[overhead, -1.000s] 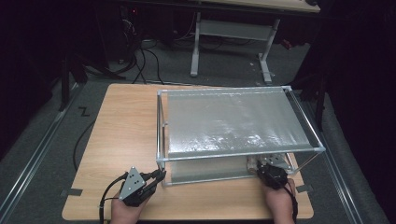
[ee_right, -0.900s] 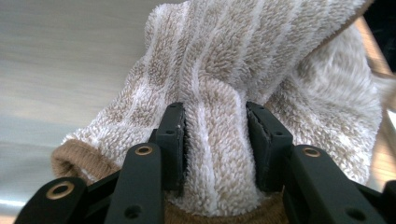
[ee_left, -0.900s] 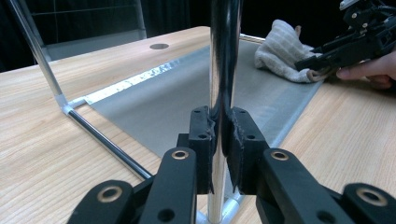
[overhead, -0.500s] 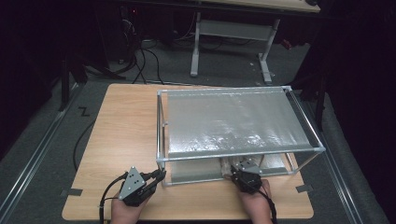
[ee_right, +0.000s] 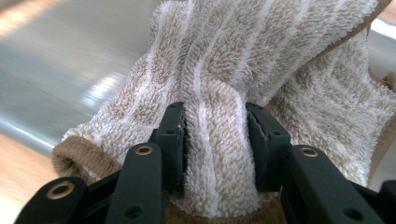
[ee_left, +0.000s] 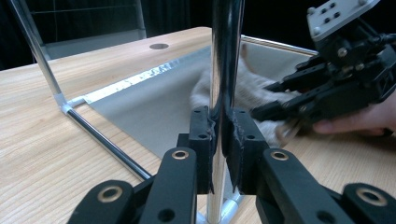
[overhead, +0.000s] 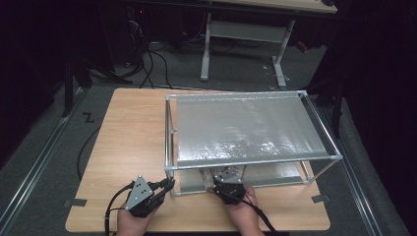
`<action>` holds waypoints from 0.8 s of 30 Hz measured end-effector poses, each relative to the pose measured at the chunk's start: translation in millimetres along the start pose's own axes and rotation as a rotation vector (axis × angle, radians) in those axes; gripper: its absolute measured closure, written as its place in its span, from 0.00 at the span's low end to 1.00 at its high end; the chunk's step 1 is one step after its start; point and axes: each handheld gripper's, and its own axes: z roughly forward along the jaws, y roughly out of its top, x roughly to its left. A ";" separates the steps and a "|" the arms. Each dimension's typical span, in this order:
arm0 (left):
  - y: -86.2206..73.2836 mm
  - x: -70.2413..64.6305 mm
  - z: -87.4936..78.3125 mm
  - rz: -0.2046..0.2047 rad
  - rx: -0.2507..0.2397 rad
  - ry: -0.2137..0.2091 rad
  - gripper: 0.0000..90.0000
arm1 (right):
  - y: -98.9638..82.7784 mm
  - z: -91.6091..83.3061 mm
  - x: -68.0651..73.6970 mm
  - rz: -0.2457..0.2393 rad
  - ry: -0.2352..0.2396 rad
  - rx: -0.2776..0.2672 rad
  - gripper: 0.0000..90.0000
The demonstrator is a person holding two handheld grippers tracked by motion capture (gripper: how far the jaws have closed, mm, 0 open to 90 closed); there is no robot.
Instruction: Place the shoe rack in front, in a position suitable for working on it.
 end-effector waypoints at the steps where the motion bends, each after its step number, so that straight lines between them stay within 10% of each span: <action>1: 0.0 0.0 0.0 0.000 0.000 0.000 0.90 | 3.9 2.5 7.2 -0.022 0.012 -0.007 0.69; 14: 0.1 0.2 0.0 0.003 0.001 -0.001 0.90 | 31.3 12.9 70.5 -0.078 0.220 -0.064 0.68; 24: 0.2 0.2 -0.2 0.008 0.002 -0.002 0.90 | 31.4 10.4 65.7 -0.036 0.152 -0.097 0.30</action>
